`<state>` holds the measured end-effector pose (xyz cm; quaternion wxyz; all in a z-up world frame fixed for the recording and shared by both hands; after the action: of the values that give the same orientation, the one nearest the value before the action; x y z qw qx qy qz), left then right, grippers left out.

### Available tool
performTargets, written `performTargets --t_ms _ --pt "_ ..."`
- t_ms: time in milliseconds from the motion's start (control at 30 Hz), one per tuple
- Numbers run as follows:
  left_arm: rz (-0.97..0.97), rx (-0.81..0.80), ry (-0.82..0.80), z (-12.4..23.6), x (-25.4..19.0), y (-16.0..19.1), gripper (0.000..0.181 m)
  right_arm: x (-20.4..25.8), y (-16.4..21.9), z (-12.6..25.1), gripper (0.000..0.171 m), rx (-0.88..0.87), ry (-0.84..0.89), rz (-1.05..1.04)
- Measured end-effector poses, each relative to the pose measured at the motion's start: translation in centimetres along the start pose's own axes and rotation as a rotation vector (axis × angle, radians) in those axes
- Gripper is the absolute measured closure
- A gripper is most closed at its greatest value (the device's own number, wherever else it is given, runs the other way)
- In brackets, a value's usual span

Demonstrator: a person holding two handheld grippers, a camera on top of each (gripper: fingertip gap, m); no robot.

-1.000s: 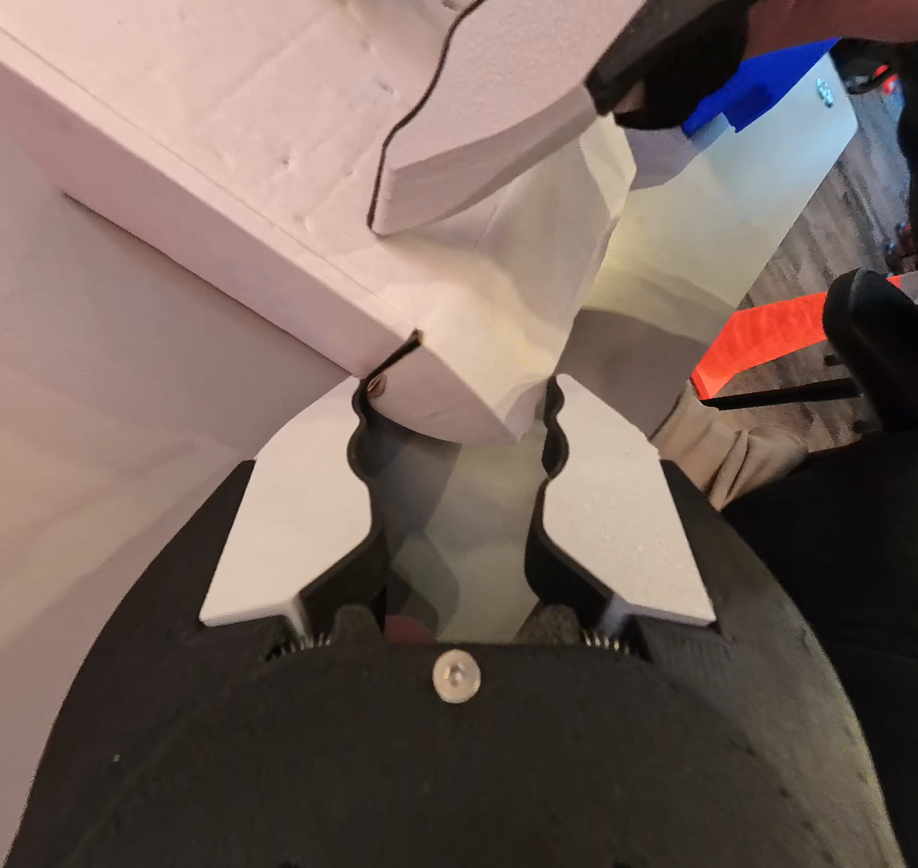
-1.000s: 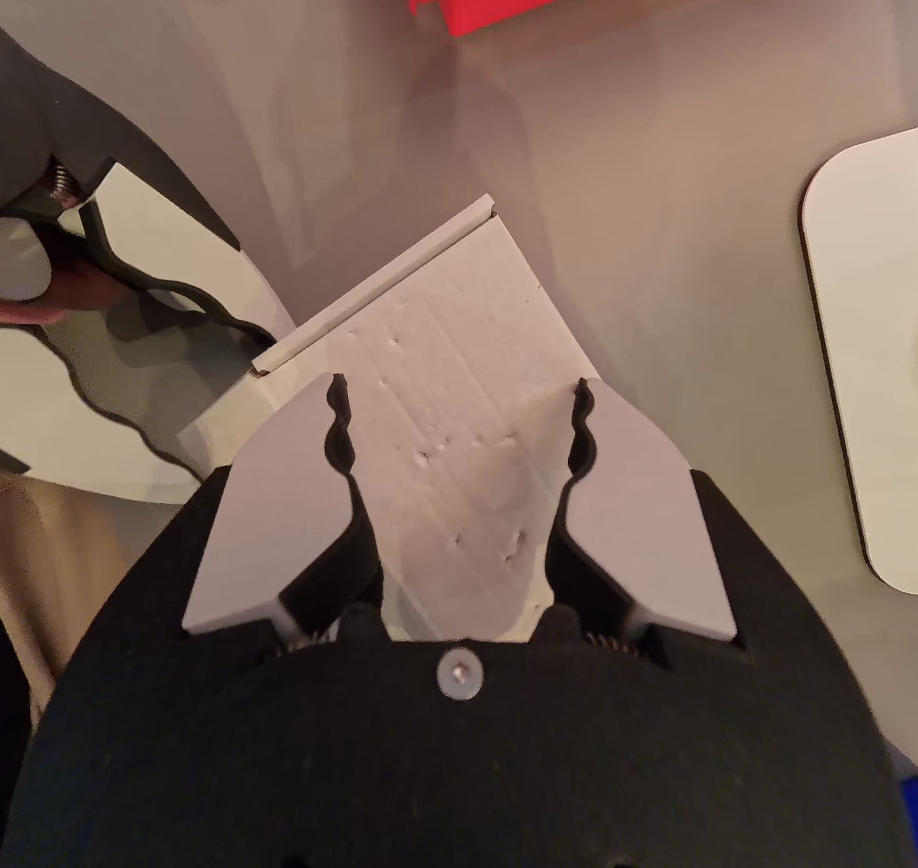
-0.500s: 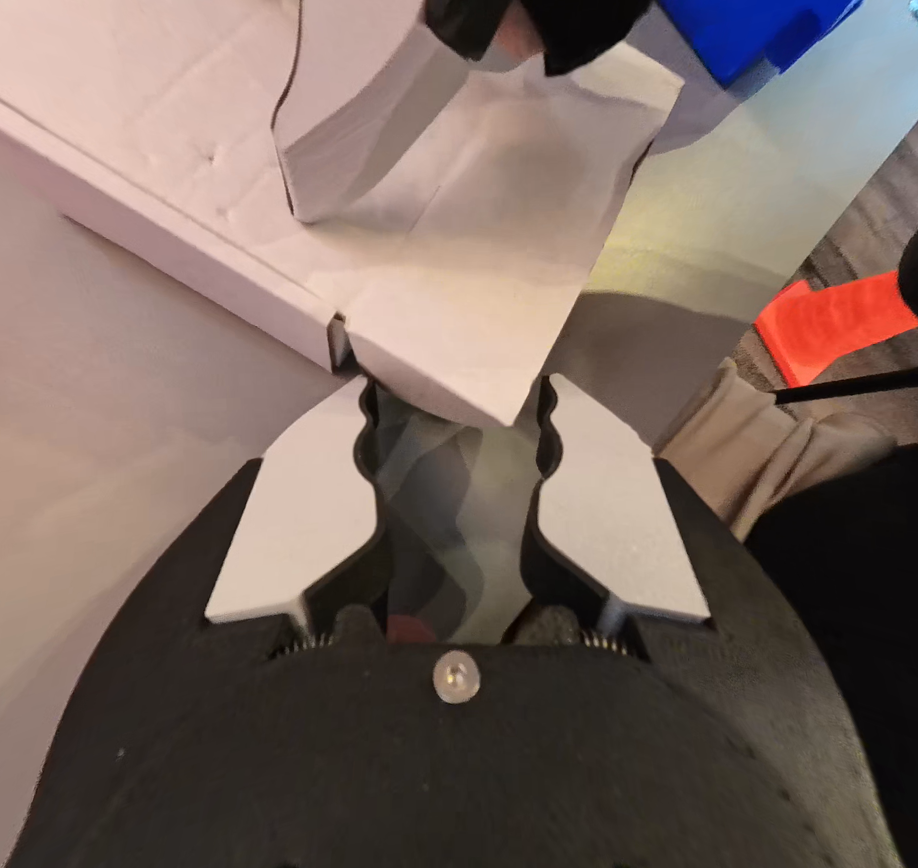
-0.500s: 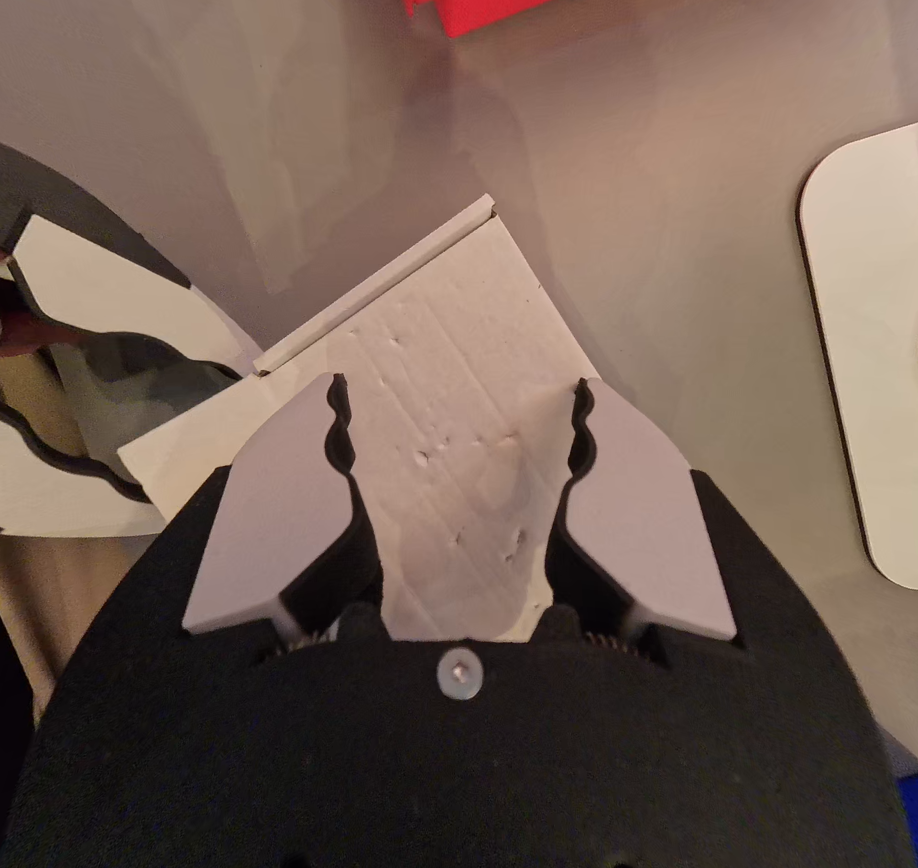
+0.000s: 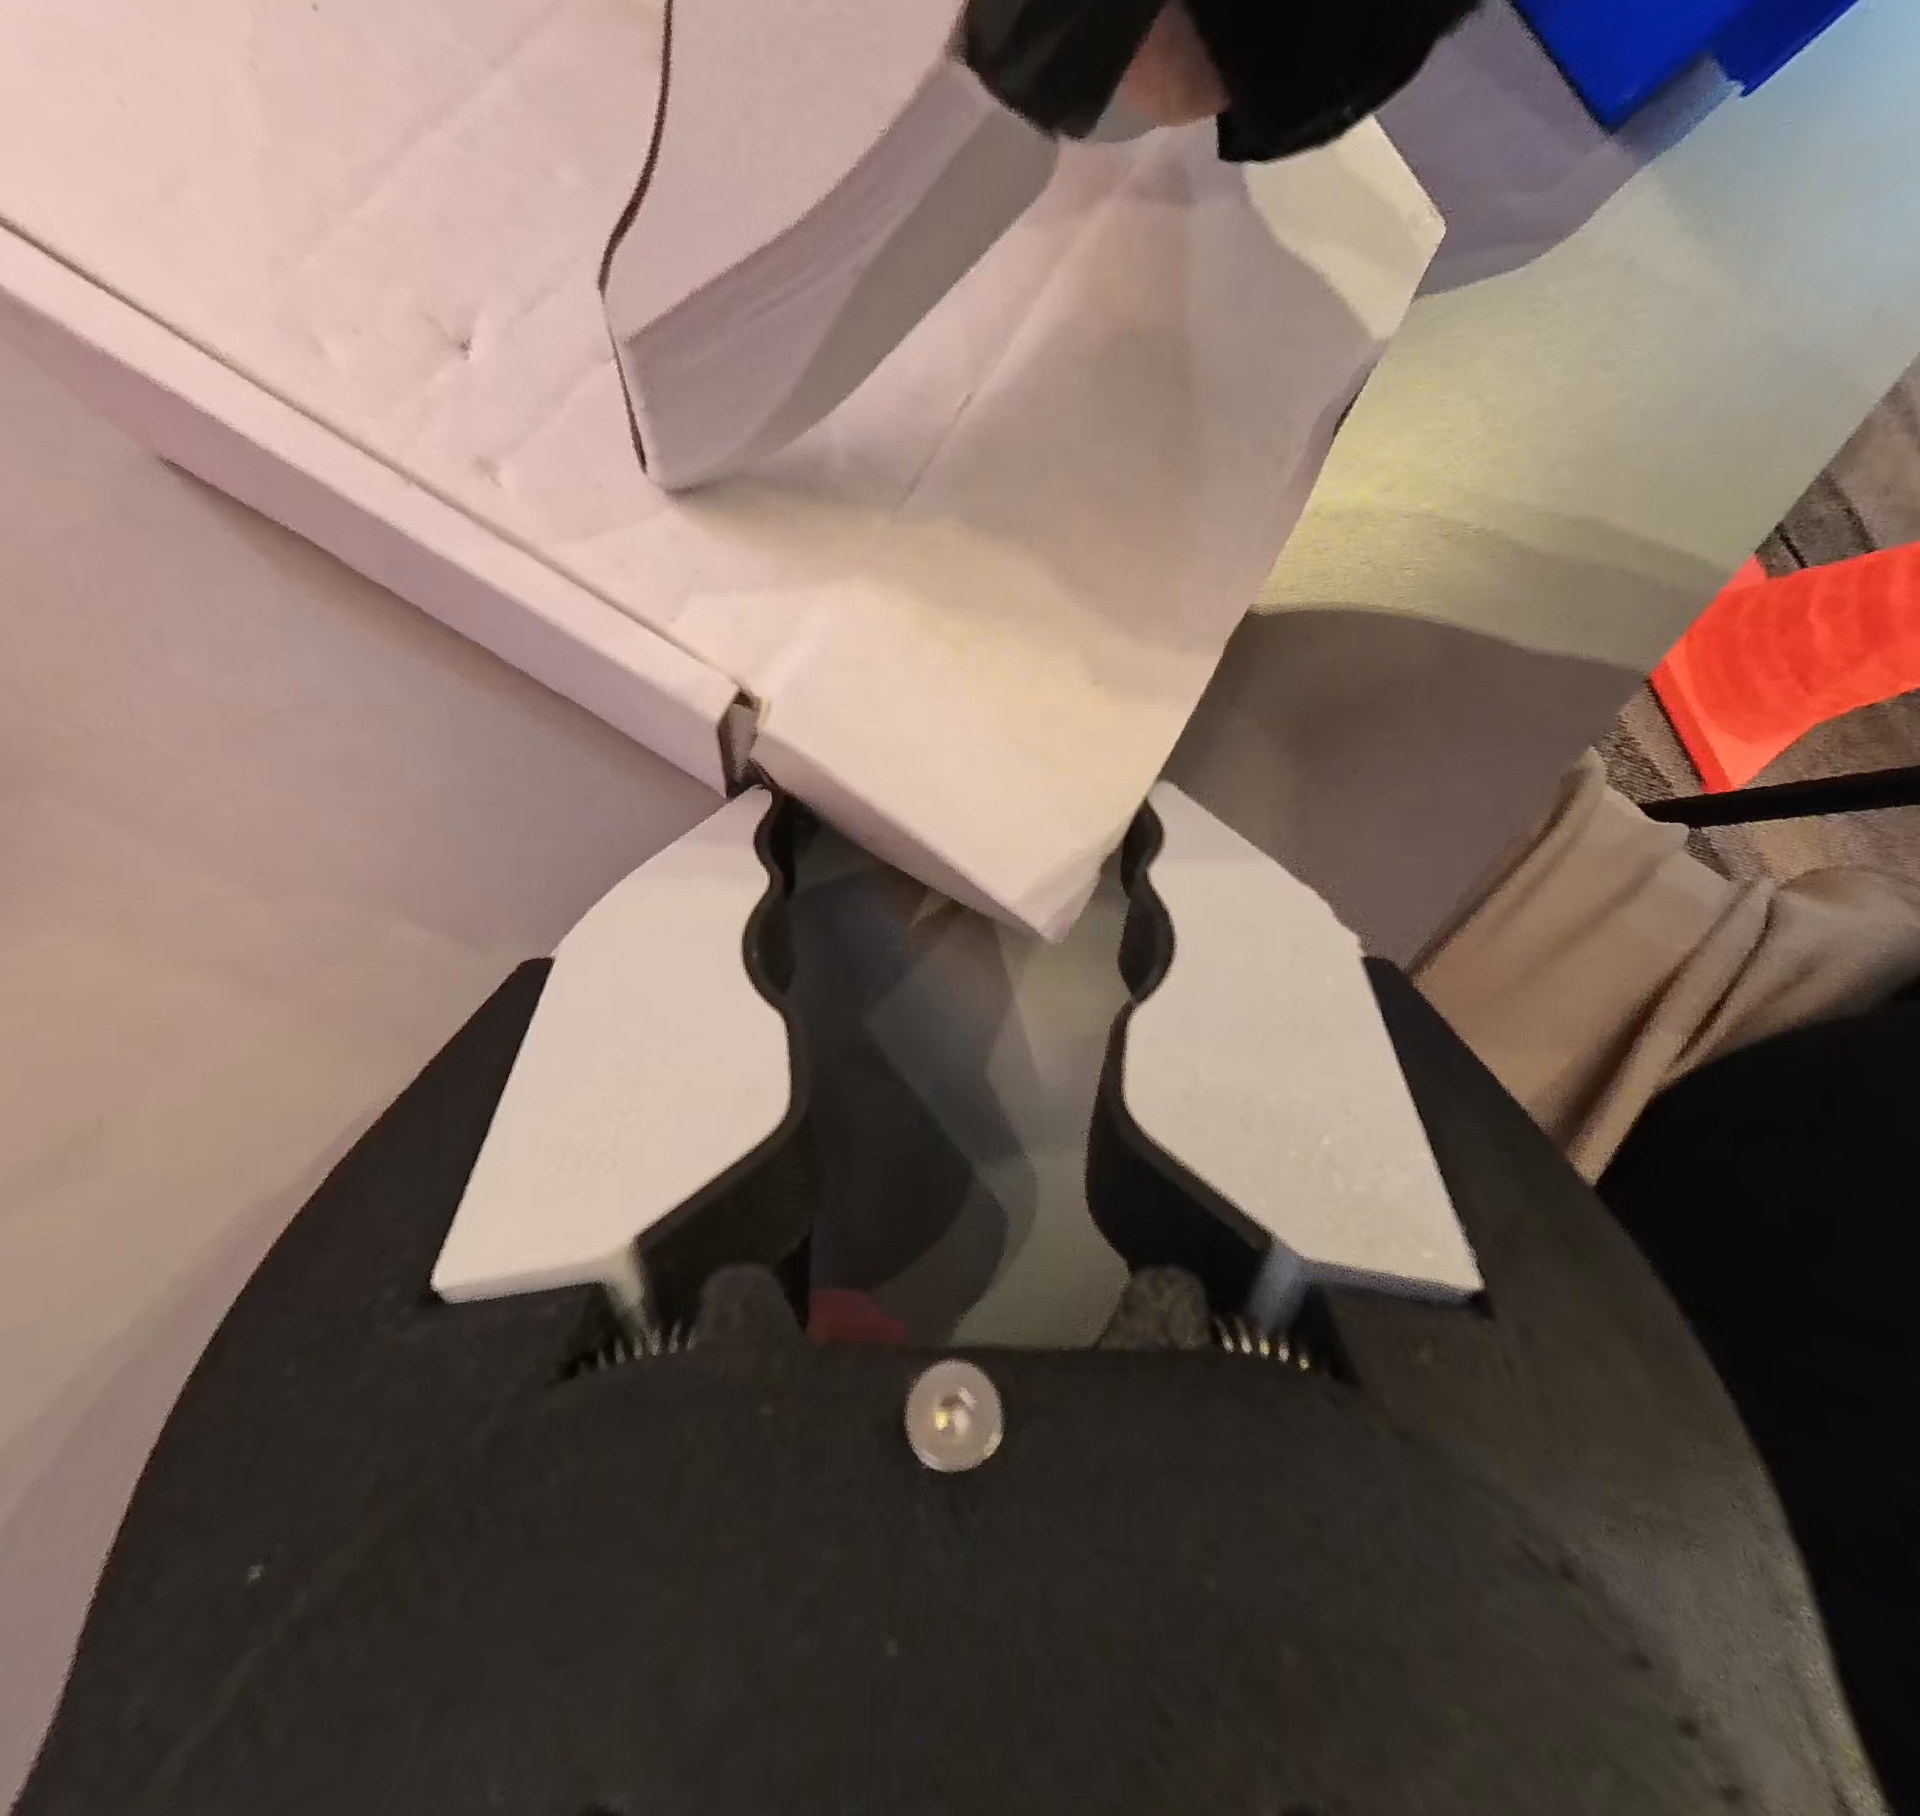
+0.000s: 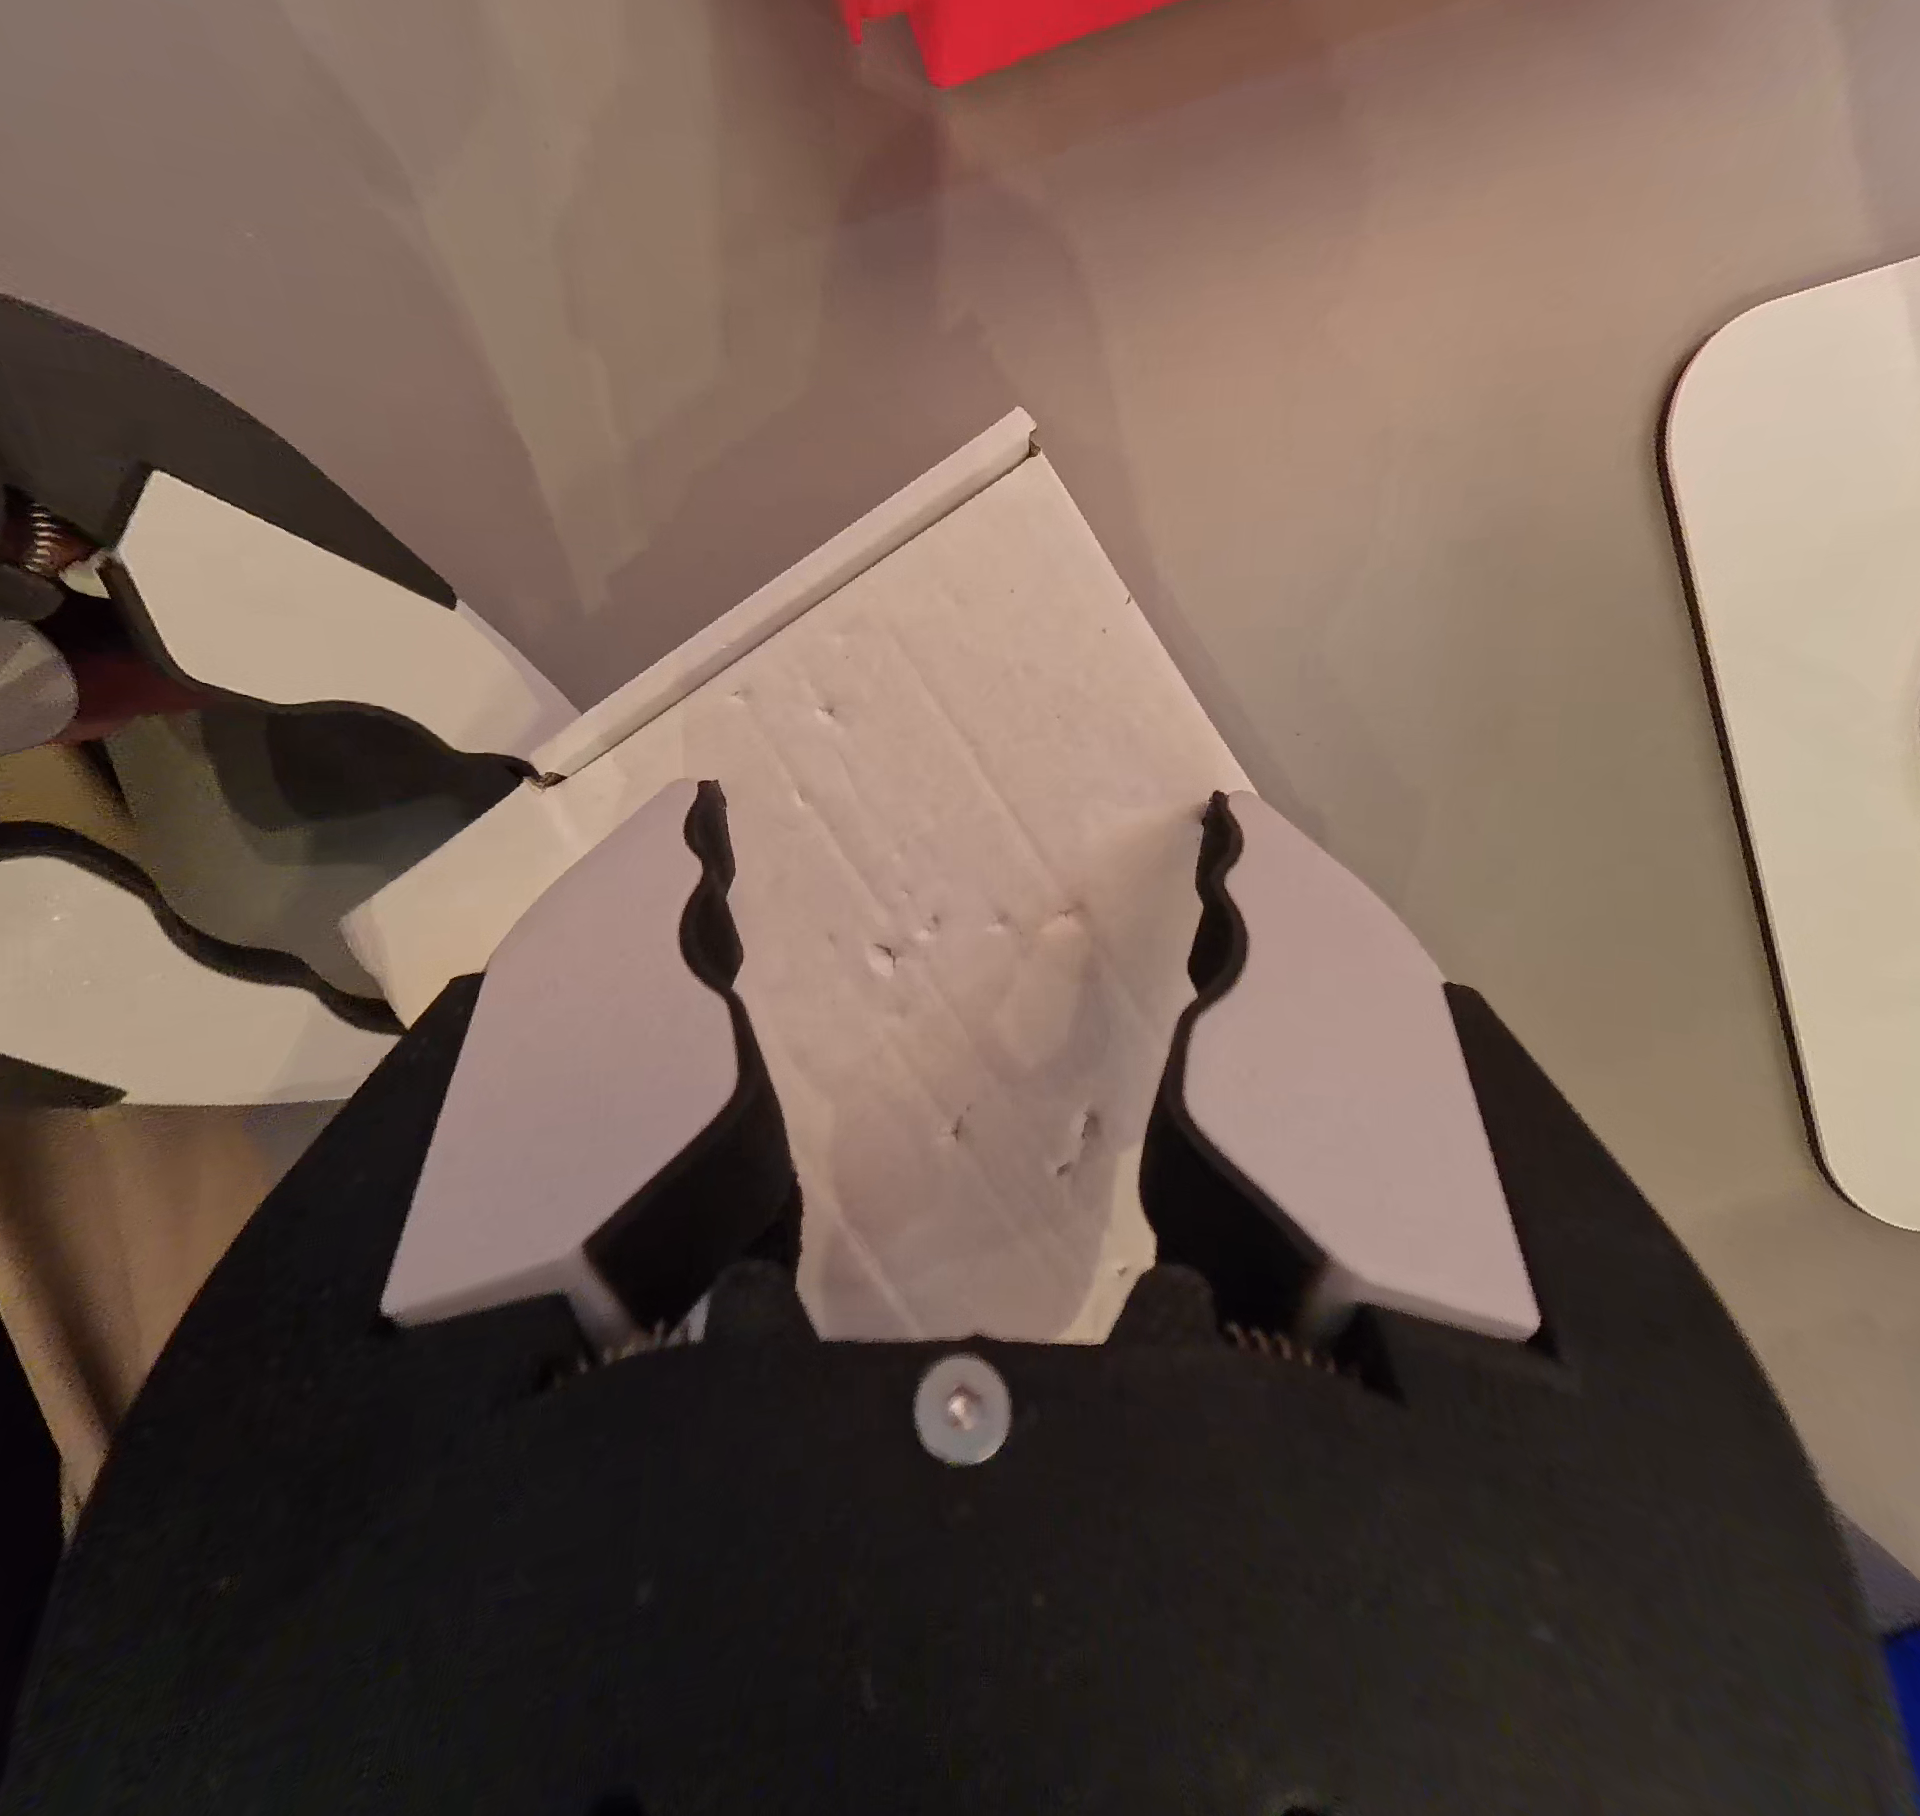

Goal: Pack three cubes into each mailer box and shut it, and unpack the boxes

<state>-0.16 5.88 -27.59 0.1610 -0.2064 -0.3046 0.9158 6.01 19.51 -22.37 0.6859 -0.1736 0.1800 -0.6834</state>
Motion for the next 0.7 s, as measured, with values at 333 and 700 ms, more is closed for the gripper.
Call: performTargets --t_ms 333,700 --pt "0.029 -0.006 0.008 0.45 0.29 0.34 0.119 -0.04 -0.02 0.0 0.085 0.003 0.001 -0.001" --pt "0.023 -0.014 0.095 0.42 0.89 0.27 0.121 -0.09 -0.04 -0.03 0.085 0.006 0.001 -0.003"
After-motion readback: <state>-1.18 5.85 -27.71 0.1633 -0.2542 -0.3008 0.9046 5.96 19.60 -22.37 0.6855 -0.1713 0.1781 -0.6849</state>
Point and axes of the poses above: each gripper's, where its closed fingertips meet, z back along the fingers, y out of its underside, x = y × z across the jaws, the point moved 10 cm from there along z, back along the fingers
